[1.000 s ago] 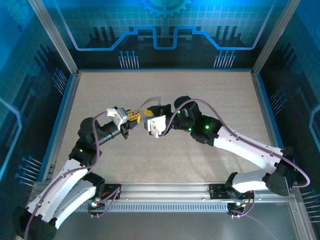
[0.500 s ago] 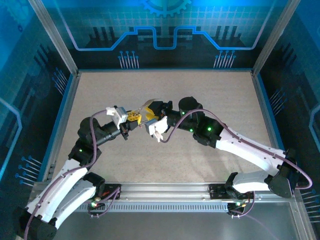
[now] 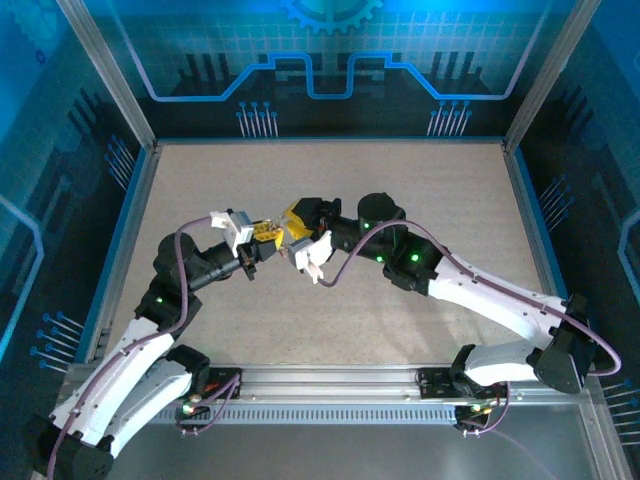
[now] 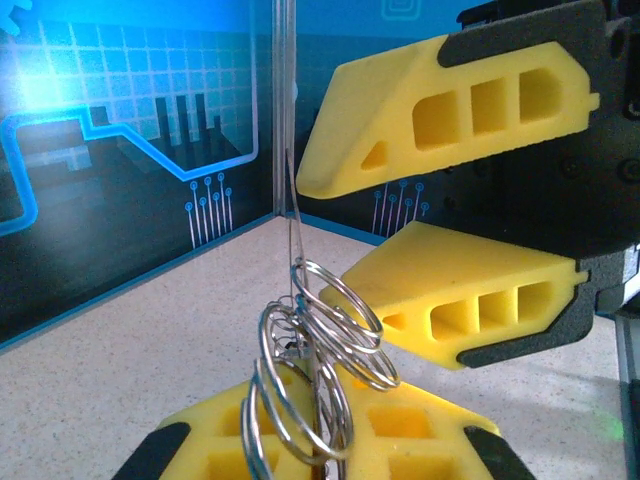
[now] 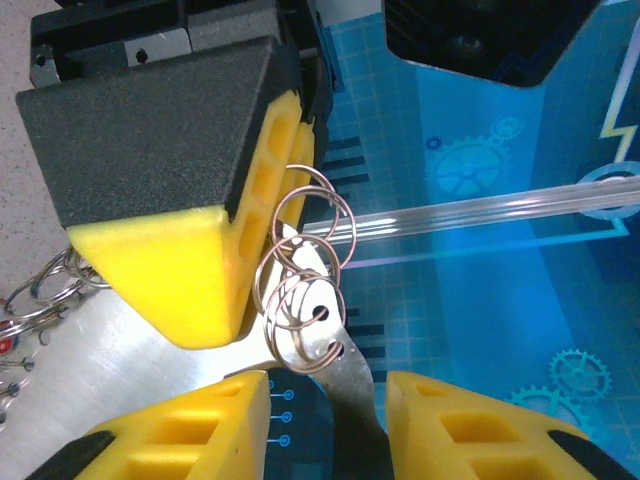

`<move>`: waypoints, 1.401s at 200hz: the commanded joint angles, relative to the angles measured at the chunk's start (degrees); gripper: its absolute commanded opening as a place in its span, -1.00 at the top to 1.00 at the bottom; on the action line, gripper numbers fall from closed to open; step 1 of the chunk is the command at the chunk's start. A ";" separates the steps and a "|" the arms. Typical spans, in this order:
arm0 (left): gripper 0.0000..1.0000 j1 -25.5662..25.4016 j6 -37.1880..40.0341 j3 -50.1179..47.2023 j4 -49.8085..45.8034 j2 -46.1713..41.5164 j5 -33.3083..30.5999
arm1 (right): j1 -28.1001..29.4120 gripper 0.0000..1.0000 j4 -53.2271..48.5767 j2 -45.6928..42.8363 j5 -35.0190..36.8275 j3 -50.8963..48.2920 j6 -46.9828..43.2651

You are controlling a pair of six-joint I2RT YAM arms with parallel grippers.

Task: Put the keys on the keyring

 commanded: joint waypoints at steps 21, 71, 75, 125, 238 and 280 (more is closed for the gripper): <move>1.00 -0.14 -2.32 4.51 1.06 0.83 2.10 | 0.87 0.29 4.10 1.31 -1.02 -0.94 -0.87; 1.00 -0.12 -1.38 4.55 -0.06 0.67 1.72 | 0.78 0.50 4.56 0.90 -1.37 -1.03 -0.72; 1.00 -0.15 -1.42 4.55 -0.01 0.59 1.80 | 0.73 0.50 4.43 0.78 -1.37 -1.03 -0.74; 1.00 -0.12 -1.23 4.54 -1.06 -0.53 1.32 | 0.97 0.53 4.76 -0.33 -1.84 -1.99 -0.01; 1.00 -0.14 -0.98 3.50 -0.91 -1.51 1.27 | 2.03 0.69 7.36 -0.43 -1.14 -2.89 4.65; 1.00 -0.06 -0.96 3.27 -0.97 -1.77 1.18 | 2.03 0.57 6.99 -0.31 -0.66 -2.92 4.29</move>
